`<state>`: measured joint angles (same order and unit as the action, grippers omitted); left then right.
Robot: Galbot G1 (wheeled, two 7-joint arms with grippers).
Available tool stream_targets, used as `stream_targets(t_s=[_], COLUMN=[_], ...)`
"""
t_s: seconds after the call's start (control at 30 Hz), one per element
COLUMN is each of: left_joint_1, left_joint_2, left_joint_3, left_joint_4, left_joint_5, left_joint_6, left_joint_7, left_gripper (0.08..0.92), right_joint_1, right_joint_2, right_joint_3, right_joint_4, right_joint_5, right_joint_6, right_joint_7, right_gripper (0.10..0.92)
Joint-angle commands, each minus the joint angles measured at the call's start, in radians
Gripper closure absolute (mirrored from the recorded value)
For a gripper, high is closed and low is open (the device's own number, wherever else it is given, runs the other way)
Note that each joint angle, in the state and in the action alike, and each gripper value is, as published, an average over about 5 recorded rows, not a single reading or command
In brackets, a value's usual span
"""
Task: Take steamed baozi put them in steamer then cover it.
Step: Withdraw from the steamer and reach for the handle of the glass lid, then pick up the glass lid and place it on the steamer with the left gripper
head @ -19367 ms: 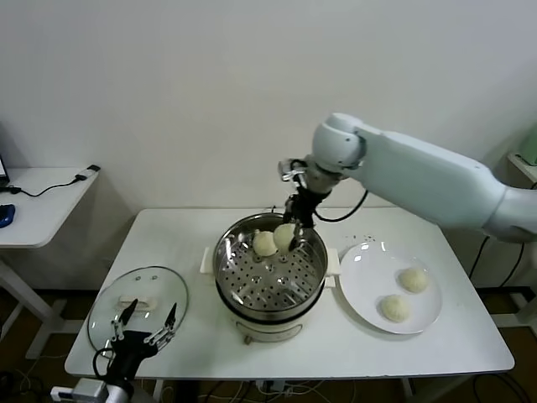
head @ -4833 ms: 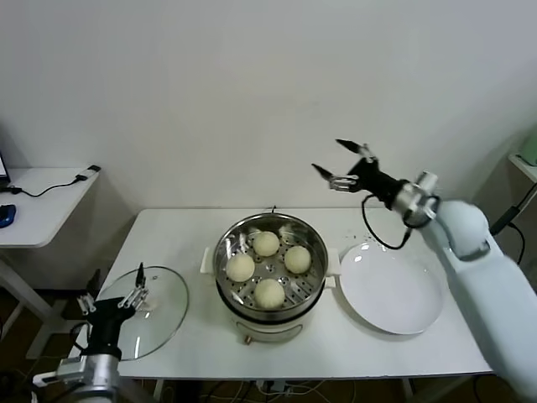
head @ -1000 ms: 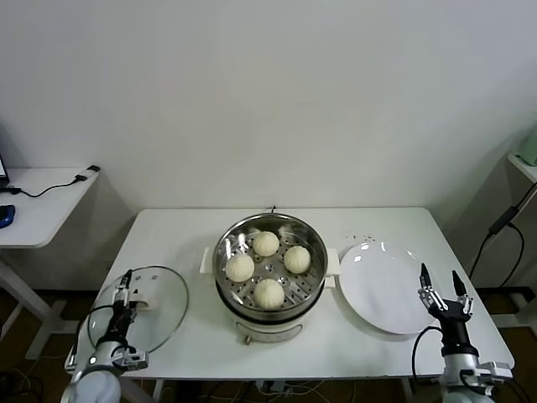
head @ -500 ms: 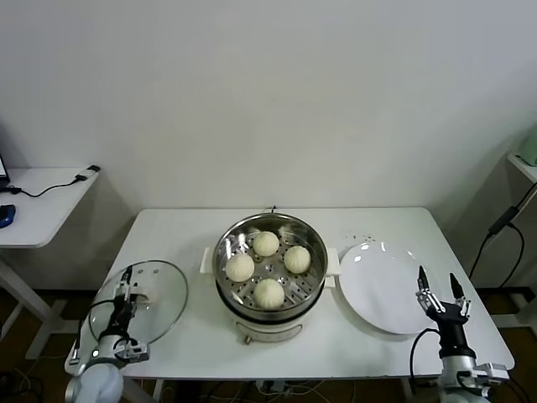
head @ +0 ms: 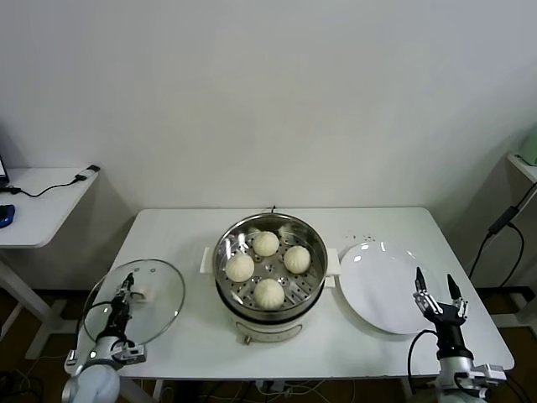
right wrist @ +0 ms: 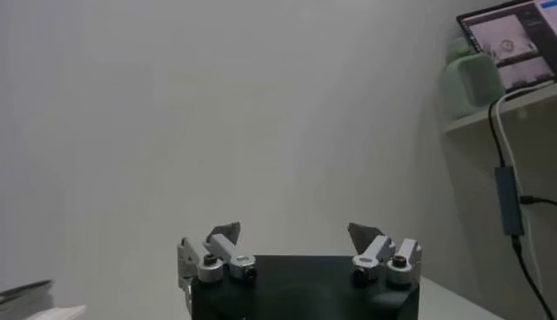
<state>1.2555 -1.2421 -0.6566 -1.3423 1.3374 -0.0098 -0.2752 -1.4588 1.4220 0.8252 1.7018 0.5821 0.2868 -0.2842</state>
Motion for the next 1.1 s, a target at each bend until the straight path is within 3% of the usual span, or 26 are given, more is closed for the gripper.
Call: stream_targets(t_s=[0.03, 0.17, 0.3, 0.47, 0.6, 0.73, 1.1], left_joint_1=[0.04, 0.115, 0.18, 0.226, 0.226, 0.179, -0.013], left_joint_2=[0.001, -0.009, -0.041, -0.043, -0.029, -0.043, -0.119], left_joint_3=[-0.016, -0.018, -0.008, 0.023, 0.086, 0.15, 0.322], left_joint_4=[-0.074, -0.254, -0.473, -0.69, -0.814, -0.879, -0.879], left_joint_5=[-0.007, -0.059, -0.102, -0.148, -0.049, 0.117, 0.261], left_joint_6=[0.035, 0.181, 0.42, 0.53, 0.705, 0.793, 0.795], left_joint_7=[0.033, 0.154, 0.296, 0.343, 0.404, 0.512, 0.656], left_gripper=[0.761, 0.842, 0.85, 0.85, 0.85, 0.85, 0.85], right_joint_1=[-0.001, -0.003, -0.006, -0.008, -0.011, -0.016, -0.043], right_joint_2=[0.001, 0.0, 0.0, -0.002, -0.001, 0.001, 0.009], right_joint_3=[-0.003, -0.003, -0.004, -0.009, -0.013, -0.013, 0.0], right_joint_4=[0.004, 0.011, 0.024, 0.039, 0.047, 0.05, 0.053], right_joint_5=[-0.001, -0.001, 0.0, 0.0, 0.002, 0.0, -0.028], right_joint_6=[0.001, 0.0, -0.004, -0.009, -0.009, -0.007, -0.007], right_joint_7=[-0.001, -0.001, 0.0, 0.002, 0.003, 0.003, 0.003], right_gripper=[0.203, 0.203, 0.203, 0.203, 0.203, 0.203, 0.203])
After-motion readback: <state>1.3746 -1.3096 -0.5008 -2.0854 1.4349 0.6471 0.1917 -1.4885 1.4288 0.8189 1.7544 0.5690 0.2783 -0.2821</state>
